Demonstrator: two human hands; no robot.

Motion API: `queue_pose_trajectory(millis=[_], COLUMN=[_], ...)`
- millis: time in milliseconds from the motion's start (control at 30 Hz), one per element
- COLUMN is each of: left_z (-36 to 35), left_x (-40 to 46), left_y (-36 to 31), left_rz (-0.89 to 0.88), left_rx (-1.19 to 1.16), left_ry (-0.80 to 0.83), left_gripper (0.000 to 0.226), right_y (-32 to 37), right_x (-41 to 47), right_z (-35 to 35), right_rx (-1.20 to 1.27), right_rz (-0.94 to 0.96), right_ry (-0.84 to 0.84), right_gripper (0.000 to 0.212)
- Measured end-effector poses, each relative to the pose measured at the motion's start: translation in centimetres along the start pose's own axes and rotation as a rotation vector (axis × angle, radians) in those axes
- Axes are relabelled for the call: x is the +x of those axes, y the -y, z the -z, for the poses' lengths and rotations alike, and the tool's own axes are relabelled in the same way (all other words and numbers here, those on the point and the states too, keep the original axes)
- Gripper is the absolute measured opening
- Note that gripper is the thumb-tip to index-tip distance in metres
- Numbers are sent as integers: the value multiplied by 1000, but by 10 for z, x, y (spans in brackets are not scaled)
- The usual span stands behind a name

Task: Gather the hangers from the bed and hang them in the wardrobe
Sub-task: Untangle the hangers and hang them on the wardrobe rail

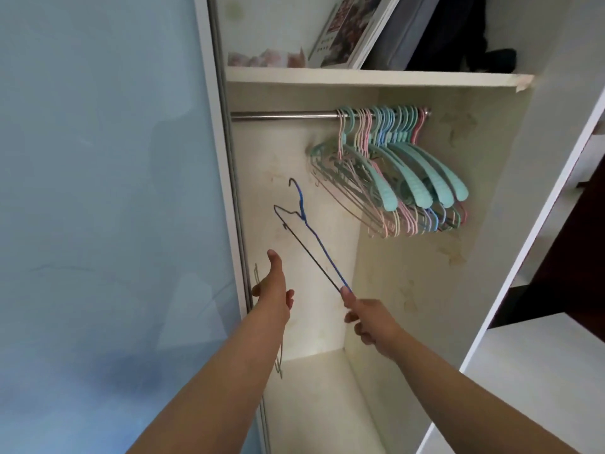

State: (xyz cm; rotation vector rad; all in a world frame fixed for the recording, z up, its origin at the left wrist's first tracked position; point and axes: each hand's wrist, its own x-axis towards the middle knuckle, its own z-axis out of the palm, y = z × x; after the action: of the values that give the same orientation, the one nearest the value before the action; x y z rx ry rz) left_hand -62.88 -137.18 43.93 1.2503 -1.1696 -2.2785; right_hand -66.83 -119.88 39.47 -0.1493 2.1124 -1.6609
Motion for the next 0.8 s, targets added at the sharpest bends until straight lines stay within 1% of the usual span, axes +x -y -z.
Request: queue_pose_trajectory(millis=[100, 133, 233, 300, 367, 433, 533, 600, 667, 700, 733, 767, 800], left_z=[1, 2, 1, -1, -2, -1, 4, 7, 10, 10, 11, 12, 12], left_x=[-1, -1, -1, -3, -6, -8, -10, -10, -10, -10, -11, -12, -14], left_y=[-4, -4, -7, -10, -13, -17, -18, -18, -17, -16, -15, -15, -15], left_rz=[19, 15, 5, 5, -14, -35, -38, -42, -33, -29, -22, -12, -4], left_rx=[-31, -36, -45, -68, -95, -116, -149, -169, -200, -217, -235, -248, -253], left_ry=[5, 14, 65, 98, 130, 155, 207, 240, 270, 281, 289, 296, 298], left_gripper=[86, 83, 76, 68, 55, 47, 45, 45, 43, 43, 43, 43, 42], right_y=[62, 82, 133, 153, 159, 158, 148, 127, 91, 68, 44, 21, 1], right_x=[16, 23, 45, 56, 67, 74, 74, 73, 72, 70, 68, 65, 60], right_z=[-2, -2, -2, -1, 0, 0, 4, 5, 0, -3, -7, -11, -15], right_rx=[108, 144, 243, 261, 257, 284, 358, 383, 257, 134, -36, -234, -412], right_rz=[40, 50, 70, 48, -6, -54, -66, -51, -16, 14, 35, 48, 44], right_ry=[-37, -54, -81, -77, -66, -57, -95, -101, -125, -134, -117, -59, 32], right_gripper=[66, 67, 54, 50, 52, 55, 52, 49, 40, 33, 34, 52, 74])
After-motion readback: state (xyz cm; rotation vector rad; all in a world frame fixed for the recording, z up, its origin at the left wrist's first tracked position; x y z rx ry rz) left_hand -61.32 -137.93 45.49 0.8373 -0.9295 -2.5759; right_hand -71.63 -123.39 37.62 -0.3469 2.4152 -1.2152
